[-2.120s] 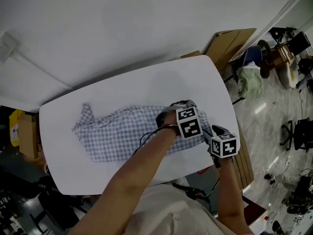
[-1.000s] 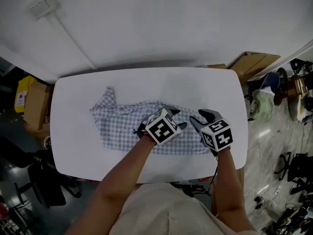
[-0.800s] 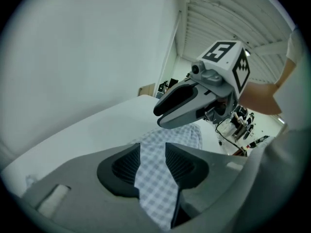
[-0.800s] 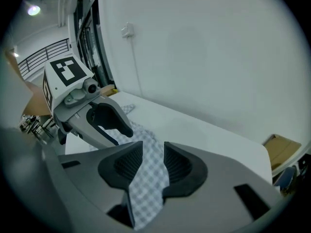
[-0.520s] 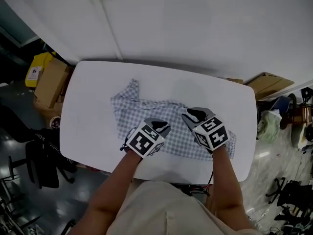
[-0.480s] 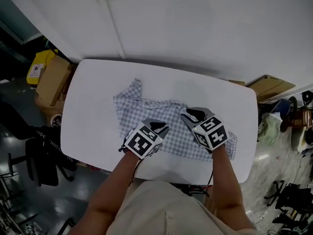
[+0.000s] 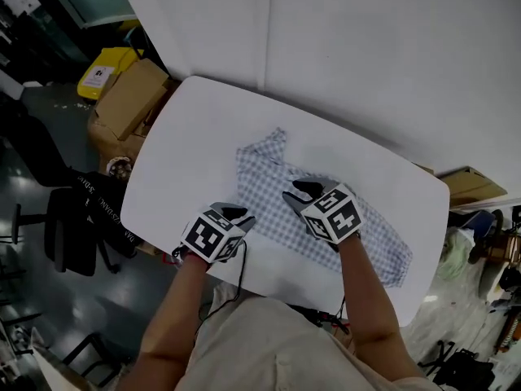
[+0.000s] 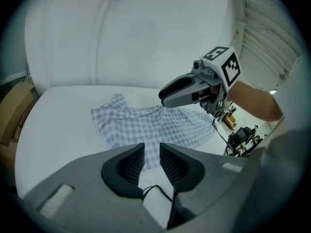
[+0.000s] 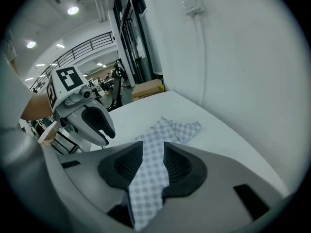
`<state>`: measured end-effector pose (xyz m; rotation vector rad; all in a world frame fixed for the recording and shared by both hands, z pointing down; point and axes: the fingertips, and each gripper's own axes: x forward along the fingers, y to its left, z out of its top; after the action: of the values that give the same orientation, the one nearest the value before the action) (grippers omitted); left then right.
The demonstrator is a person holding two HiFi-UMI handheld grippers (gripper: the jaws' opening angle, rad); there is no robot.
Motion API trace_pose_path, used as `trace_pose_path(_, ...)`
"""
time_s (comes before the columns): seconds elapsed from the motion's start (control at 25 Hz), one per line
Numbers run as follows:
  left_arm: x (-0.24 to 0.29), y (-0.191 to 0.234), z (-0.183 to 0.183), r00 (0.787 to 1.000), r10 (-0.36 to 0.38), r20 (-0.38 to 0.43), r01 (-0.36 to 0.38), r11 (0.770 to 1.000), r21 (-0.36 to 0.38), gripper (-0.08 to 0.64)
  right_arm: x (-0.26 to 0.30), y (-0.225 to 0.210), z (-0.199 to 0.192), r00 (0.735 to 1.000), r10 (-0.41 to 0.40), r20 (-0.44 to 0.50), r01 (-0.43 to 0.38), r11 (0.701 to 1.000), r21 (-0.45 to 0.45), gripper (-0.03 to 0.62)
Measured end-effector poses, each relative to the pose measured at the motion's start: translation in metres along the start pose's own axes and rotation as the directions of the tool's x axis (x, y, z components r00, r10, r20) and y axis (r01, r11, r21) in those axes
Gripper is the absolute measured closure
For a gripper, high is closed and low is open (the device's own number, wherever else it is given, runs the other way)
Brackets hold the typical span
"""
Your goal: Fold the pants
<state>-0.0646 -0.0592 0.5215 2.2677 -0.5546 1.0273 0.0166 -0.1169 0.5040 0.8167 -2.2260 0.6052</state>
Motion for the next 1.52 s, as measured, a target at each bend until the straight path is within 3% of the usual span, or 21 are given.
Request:
trace_pose_path(0.24, -0.01, 0.022, -0.023, 0.999, 0.04, -0.005, -0.04, 0.997, -0.064, 0.404, 0.036, 0.011, 0.022, 0.996, 0.041, -0.079, -0.05, 0.992, -0.116, 0.449)
trace_pose_path(0.4, 0.0, 0.044, -0.029, 0.995, 0.102, 0.009, -0.101, 0.989, -0.107, 0.379, 0.059, 0.004, 0.033, 0.988, 0.04, -0.15, -0.067, 0.981, -0.181, 0.405)
trace_pose_path(0.72, 0.055, 0.077, -0.035, 0.988, 0.151, -0.021, -0.153, 0.969, -0.193, 0.379, 0.096, -0.003, 0.032, 0.969, 0.021, -0.245, -0.066, 0.982, -0.178, 0.405)
trace_pose_path(0.84, 0.067, 0.081, -0.037, 0.984, 0.171, -0.048, -0.177, 0.966, -0.189, 0.38, 0.096, -0.005, 0.027, 0.968, 0.021, -0.251, -0.061, 0.987, -0.15, 0.404)
trace_pose_path(0.92, 0.07, 0.079, -0.036, 0.982, 0.182, -0.055, -0.189, 0.969, -0.158, 0.403, 0.094, -0.008, 0.024, 0.97, 0.032, -0.241, -0.059, 0.993, -0.105, 0.405)
trace_pose_path(1.0, 0.07, 0.074, -0.031, 0.979, 0.203, -0.039, -0.206, 0.973, -0.102, 0.484, 0.092, -0.009, 0.019, 0.97, 0.058, -0.236, -0.072, 0.996, -0.048, 0.405)
trace_pose_path(1.16, 0.072, 0.051, -0.013, 0.972, 0.237, -0.009, -0.235, 0.968, 0.088, 0.517, 0.086, -0.006, 0.015, 0.964, 0.12, -0.236, -0.114, 0.993, 0.042, 0.371)
trace_pose_path(1.36, 0.073, 0.015, 0.018, 0.957, 0.288, 0.034, -0.283, 0.9, 0.333, 0.518, 0.079, -0.001, 0.022, 0.964, 0.119, -0.236, -0.113, 0.993, 0.039, 0.371)
trace_pose_path(1.52, 0.077, -0.008, 0.031, 0.958, 0.282, 0.059, -0.282, 0.872, 0.4, 0.518, 0.086, 0.002, 0.017, 0.946, 0.045, -0.322, -0.07, 0.995, -0.068, 0.359)
